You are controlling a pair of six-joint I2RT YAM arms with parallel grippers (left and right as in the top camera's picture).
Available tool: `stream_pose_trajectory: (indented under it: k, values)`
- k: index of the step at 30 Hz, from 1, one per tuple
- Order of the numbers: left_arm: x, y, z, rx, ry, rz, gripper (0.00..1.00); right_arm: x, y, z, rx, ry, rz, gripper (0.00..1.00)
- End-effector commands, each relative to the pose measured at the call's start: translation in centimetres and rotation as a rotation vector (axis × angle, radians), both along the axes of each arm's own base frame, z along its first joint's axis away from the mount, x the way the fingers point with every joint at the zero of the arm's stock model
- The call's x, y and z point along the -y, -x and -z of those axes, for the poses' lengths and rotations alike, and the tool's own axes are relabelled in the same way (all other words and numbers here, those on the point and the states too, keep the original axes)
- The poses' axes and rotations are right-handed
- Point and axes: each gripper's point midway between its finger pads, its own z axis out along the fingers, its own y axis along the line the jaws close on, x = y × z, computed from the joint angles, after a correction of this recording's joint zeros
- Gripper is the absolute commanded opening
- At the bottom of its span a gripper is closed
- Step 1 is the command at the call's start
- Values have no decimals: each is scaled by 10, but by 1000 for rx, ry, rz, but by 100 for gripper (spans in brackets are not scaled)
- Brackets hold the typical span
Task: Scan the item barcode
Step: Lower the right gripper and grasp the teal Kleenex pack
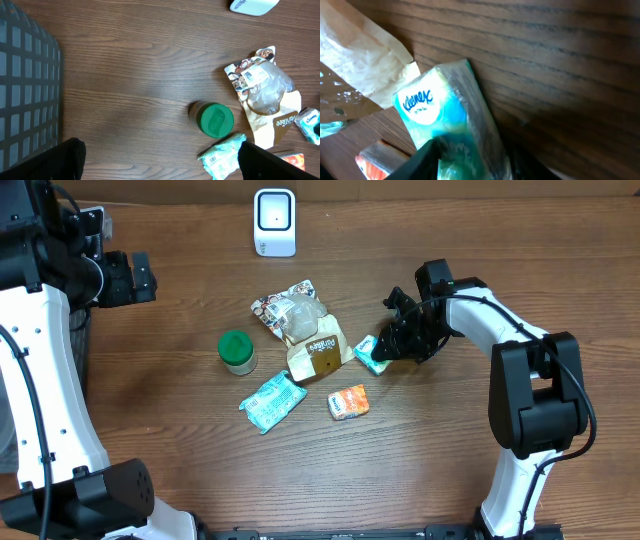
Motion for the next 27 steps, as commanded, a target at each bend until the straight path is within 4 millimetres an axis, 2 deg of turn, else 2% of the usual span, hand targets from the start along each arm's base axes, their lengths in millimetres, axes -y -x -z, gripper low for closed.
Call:
stream_pose_trajectory:
  k: [1, 3, 8, 11, 13, 16, 20, 27]
  values:
    - [2, 0, 2, -1, 2, 24, 100, 1, 6, 10, -10, 2, -9, 41]
    - [2, 0, 2, -1, 2, 24, 100, 0, 8, 14, -13, -6, -7, 35]
    - [2, 0, 2, -1, 2, 24, 100, 2, 17, 18, -56, -2, 16, 4]
    - [2, 0, 2, -1, 2, 24, 100, 1, 21, 18, -96, -1, 57, 4]
    - [2, 0, 2, -1, 2, 24, 99, -5, 23, 10, -126, -61, 73, 4]
    - [2, 0, 2, -1, 2, 24, 100, -18, 19, -15, -147, -200, 86, 4]
    - [2, 0, 2, -1, 2, 24, 100, -26, 13, -61, -143, -366, 100, 4]
    - [2, 0, 2, -1, 1, 24, 99, -43, 17, -163, -47, -675, 53, 4]
